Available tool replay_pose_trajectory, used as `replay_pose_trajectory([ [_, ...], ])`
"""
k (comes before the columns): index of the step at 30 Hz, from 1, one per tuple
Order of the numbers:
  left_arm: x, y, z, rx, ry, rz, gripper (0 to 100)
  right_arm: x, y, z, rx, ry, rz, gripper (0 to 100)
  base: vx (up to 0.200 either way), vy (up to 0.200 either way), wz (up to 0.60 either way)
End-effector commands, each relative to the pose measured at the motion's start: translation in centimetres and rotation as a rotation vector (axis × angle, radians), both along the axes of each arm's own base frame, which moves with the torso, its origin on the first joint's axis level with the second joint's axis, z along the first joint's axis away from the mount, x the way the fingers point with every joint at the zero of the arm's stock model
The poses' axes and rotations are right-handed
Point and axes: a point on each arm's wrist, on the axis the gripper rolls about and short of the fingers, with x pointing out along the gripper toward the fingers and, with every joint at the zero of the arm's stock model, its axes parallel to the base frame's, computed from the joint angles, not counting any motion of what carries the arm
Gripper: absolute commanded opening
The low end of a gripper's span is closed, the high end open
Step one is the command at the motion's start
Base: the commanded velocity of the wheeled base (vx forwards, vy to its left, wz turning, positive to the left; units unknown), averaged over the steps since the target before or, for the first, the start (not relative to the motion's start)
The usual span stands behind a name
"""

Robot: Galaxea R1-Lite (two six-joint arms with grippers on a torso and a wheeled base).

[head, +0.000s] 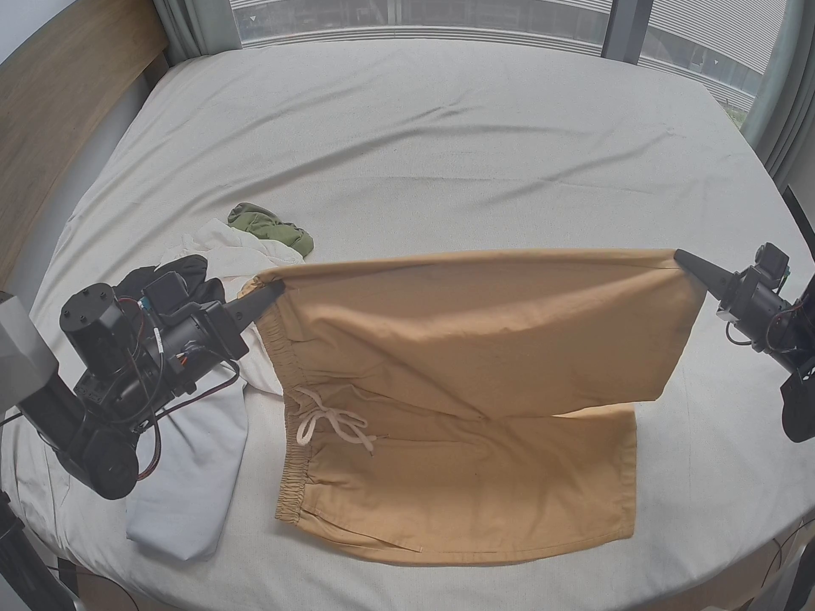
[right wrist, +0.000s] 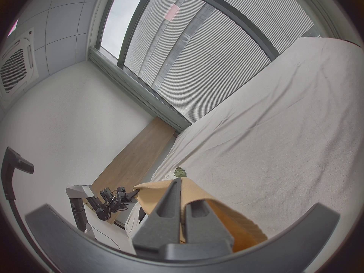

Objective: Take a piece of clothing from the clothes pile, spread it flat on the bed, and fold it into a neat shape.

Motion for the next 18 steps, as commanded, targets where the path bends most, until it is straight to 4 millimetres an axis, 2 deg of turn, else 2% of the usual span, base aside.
replay_pose_trajectory([
  [1, 1.6, -0.5, -1.3, 0.002, 0.022, 0.009, 0, 1.2, -0.1, -0.8, 0.002, 0.02, 0.001, 0, 0.0, 0.0, 0.0],
  [9, 3.5, -1.0, -1.3, -0.011, -0.008, 0.036, 0, 2.8, -0.3, -0.8, 0.0, 0.003, 0.003, 0, 0.0, 0.0, 0.0],
  [18, 5.2, -1.0, -2.4, -0.01, -0.004, 0.047, 0, 6.3, -0.7, -2.3, 0.002, 0.01, 0.003, 0, 0.0, 0.0, 0.0],
])
